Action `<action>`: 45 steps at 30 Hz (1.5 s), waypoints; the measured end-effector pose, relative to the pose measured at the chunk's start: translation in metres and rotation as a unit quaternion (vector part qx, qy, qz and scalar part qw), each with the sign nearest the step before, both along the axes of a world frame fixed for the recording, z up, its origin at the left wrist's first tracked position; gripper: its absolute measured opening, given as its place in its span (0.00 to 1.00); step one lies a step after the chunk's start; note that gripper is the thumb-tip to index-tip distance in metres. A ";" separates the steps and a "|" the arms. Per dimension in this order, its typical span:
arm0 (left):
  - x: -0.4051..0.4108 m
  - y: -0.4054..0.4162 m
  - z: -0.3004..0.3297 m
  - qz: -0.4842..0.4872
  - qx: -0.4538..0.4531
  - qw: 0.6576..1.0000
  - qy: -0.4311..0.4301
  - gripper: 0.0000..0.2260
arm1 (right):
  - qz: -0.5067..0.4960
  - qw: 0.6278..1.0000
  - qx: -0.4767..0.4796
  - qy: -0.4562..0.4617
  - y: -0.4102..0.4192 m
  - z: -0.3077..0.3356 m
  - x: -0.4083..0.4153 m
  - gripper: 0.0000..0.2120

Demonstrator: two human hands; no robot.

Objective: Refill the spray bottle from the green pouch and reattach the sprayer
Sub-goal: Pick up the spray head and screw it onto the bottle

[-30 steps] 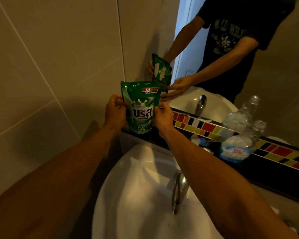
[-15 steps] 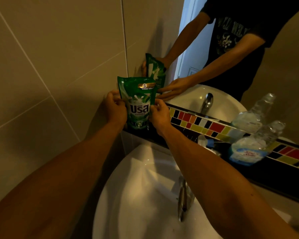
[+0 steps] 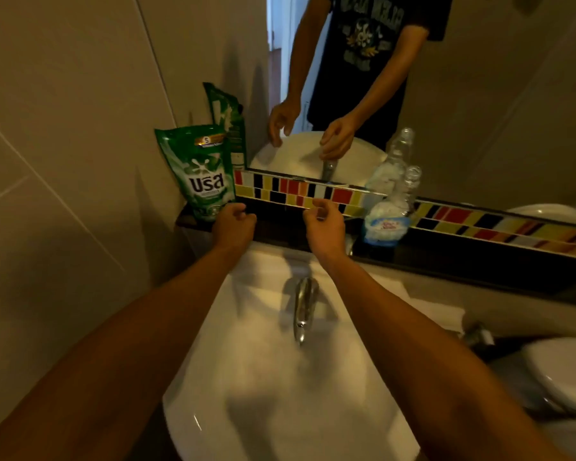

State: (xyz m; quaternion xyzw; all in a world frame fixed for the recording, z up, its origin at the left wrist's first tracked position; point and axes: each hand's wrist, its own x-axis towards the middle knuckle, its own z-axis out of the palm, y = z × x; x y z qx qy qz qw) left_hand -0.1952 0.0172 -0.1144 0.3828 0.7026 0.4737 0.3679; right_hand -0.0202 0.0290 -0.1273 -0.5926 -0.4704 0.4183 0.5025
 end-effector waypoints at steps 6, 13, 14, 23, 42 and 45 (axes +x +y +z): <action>0.056 -0.002 -0.009 -0.104 0.007 0.993 0.056 0.20 | -0.080 0.997 0.007 0.003 -0.033 -0.002 0.078 0.16; 0.103 0.013 -0.018 -0.154 0.000 0.987 0.053 0.24 | -0.127 0.991 0.008 0.038 -0.038 0.017 0.146 0.22; 0.109 0.016 -0.019 -0.160 0.001 0.986 0.050 0.25 | -0.128 0.991 0.012 0.032 -0.036 0.020 0.153 0.22; 0.143 0.048 -0.039 -0.169 -0.021 0.983 0.072 0.17 | -0.003 0.998 0.049 -0.038 0.002 0.032 0.190 0.34; 0.132 0.055 -0.049 -0.061 -0.015 0.996 0.055 0.13 | 0.087 0.994 0.048 -0.051 0.013 0.035 0.207 0.23; 0.117 0.049 -0.028 -0.050 0.020 0.997 0.060 0.08 | 0.071 0.994 0.045 -0.064 0.002 0.038 0.206 0.22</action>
